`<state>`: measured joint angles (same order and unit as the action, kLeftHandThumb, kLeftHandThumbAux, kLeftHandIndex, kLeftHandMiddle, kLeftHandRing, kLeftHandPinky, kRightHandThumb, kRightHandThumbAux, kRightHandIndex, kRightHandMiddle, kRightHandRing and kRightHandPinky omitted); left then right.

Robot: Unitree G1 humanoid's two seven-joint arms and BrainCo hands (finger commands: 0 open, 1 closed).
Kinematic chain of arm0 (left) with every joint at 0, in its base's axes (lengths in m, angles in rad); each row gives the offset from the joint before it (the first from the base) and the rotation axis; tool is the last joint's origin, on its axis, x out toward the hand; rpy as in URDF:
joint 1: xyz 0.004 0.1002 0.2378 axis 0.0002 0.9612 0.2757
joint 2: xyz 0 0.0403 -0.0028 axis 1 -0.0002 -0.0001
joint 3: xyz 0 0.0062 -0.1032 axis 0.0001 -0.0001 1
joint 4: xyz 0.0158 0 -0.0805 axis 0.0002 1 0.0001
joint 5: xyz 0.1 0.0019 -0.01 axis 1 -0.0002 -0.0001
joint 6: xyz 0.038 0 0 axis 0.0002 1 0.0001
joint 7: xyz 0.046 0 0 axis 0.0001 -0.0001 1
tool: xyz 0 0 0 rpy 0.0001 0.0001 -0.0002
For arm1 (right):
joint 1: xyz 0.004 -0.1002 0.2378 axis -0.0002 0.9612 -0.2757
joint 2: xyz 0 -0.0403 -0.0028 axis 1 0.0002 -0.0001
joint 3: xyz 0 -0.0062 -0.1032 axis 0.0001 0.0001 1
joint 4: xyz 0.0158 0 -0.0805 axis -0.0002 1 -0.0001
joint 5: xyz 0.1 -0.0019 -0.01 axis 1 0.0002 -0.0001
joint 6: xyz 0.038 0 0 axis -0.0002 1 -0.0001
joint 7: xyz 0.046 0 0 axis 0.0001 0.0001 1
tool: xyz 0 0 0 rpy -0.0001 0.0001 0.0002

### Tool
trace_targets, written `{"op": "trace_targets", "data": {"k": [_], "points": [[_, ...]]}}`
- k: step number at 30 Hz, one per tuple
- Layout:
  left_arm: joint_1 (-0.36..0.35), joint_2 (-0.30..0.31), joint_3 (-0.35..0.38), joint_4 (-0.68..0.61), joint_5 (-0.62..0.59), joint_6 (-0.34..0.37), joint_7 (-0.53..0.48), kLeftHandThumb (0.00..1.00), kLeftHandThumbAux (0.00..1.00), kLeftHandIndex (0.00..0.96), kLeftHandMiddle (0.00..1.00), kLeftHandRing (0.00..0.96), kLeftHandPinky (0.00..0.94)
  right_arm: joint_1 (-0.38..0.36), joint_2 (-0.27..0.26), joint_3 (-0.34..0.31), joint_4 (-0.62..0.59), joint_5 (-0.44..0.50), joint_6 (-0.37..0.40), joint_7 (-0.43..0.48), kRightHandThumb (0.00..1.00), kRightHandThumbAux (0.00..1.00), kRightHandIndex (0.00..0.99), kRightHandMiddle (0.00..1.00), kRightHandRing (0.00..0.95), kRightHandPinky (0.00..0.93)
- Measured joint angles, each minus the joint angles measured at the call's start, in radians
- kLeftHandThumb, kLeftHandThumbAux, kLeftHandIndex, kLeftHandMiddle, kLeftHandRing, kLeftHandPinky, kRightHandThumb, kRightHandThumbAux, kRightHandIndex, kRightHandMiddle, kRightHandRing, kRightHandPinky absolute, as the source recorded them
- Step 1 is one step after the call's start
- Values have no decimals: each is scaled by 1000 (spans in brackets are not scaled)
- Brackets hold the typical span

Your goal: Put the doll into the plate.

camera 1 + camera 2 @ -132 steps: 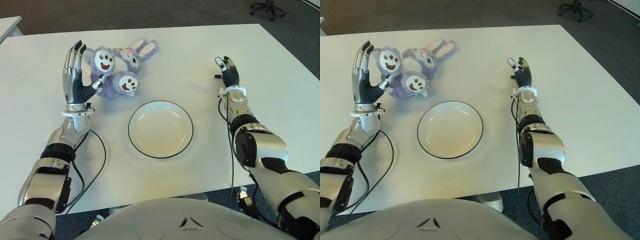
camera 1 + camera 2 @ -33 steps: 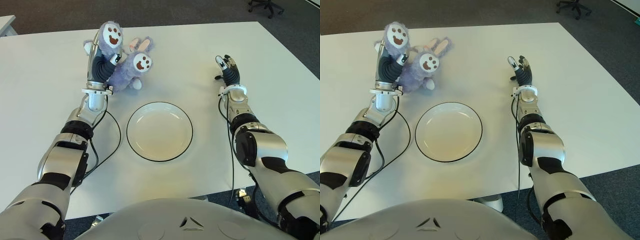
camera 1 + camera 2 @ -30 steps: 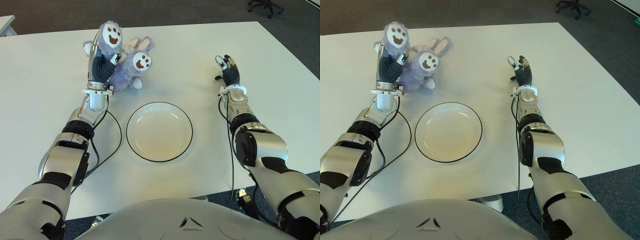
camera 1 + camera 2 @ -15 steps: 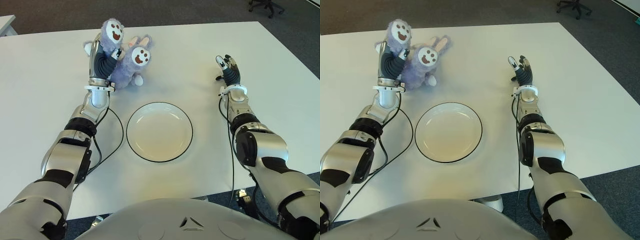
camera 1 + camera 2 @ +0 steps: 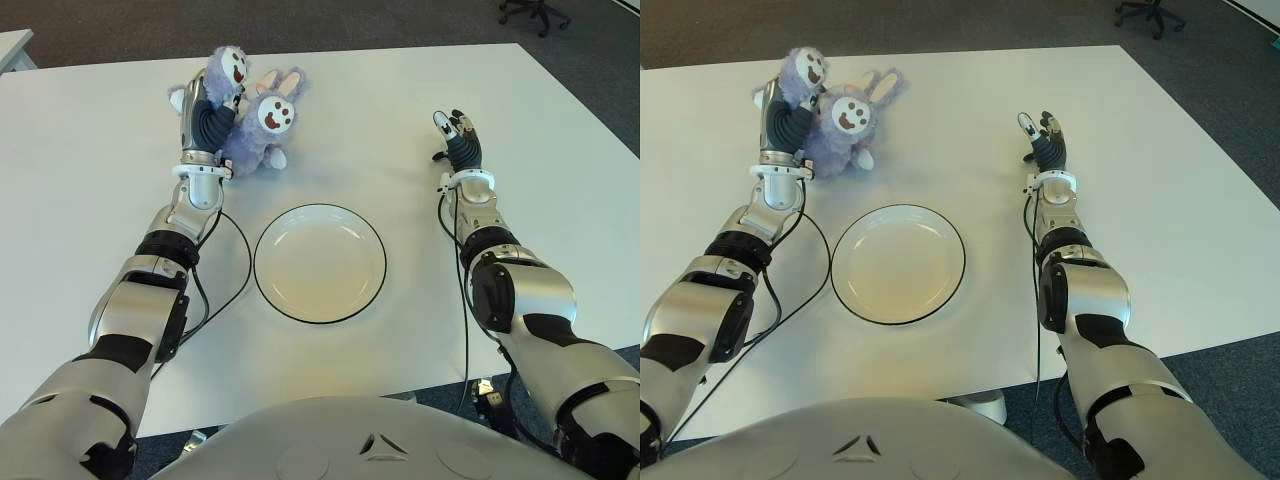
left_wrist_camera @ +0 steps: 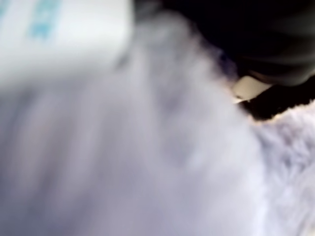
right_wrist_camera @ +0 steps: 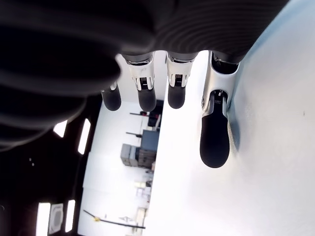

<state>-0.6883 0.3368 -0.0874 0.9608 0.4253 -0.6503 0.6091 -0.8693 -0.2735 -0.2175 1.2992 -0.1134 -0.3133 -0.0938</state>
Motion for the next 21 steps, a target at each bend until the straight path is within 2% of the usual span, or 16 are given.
{"op": "trace_targets", "data": {"k": [5, 11, 14, 15, 17, 21], "points": [[-21, -2, -4, 20, 26, 66, 66, 726, 407, 621, 823, 837, 834, 0, 1, -1, 0, 0, 0, 1, 0, 388, 0, 0, 0, 0], [-29, -5, -7, 33, 27, 117, 91, 716, 448, 657, 829, 846, 857, 0, 0, -1, 0, 0, 0, 1, 0, 386, 0, 0, 0, 0], [-33, -6, -8, 36, 26, 132, 96, 697, 495, 690, 835, 855, 872, 0, -1, -1, 0, 0, 0, 1, 0, 385, 0, 0, 0, 0], [-34, -6, -8, 39, 26, 134, 96, 678, 548, 735, 847, 866, 877, 0, 0, -1, 0, 0, 0, 1, 0, 386, 0, 0, 0, 0], [-36, -6, -8, 46, 25, 137, 96, 668, 592, 766, 860, 876, 885, 0, 0, 0, 0, 0, 0, 1, 0, 388, 0, 0, 0, 0], [-39, -6, -8, 60, 22, 138, 96, 683, 629, 791, 871, 886, 895, -1, 0, -1, 0, 0, 0, 2, 0, 390, 0, 0, 0, 0]]}}
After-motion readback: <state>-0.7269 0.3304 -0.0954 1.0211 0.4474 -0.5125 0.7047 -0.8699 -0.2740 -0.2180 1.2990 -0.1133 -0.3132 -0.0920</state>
